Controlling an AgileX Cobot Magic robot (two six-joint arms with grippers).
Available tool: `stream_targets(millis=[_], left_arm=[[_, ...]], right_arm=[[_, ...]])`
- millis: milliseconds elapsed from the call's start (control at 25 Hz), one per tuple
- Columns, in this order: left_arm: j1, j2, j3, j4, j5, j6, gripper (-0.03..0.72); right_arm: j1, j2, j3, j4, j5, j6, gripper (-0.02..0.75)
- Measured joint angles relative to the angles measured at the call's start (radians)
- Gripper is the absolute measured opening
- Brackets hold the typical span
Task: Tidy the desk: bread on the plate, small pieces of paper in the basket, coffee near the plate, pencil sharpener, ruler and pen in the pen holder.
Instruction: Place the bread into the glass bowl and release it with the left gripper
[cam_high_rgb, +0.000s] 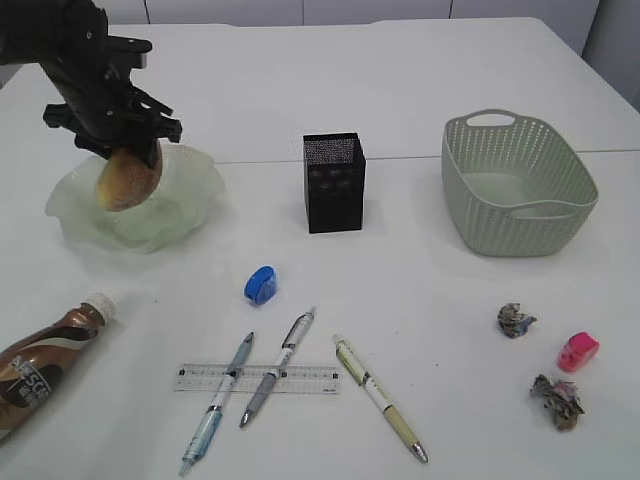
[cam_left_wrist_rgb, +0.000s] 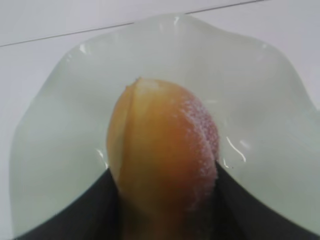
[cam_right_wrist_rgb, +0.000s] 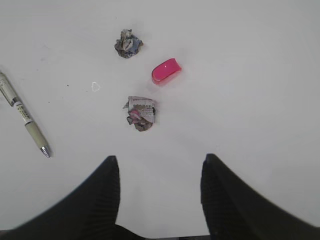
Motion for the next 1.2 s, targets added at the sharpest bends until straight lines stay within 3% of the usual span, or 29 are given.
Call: stream_targets(millis=[200,520,1200], left_arm=[[0.001,0.008,0.0,-0.008,-0.016,0.0,0.509],[0.025,0.008,0.0,-0.025,0.022,-0.099,0.587],[0.023,-0.068,-0.02,-0.018,0.09,-0.097,0.587]], right_arm=[[0.0,0.0,0.0,0.0,-0.007,0.0,0.414],[0.0,0.0,0.0,0.0,-0.029,0.0,0.414],[0.0,0.0,0.0,0.0,-0.035,0.0,0.414]])
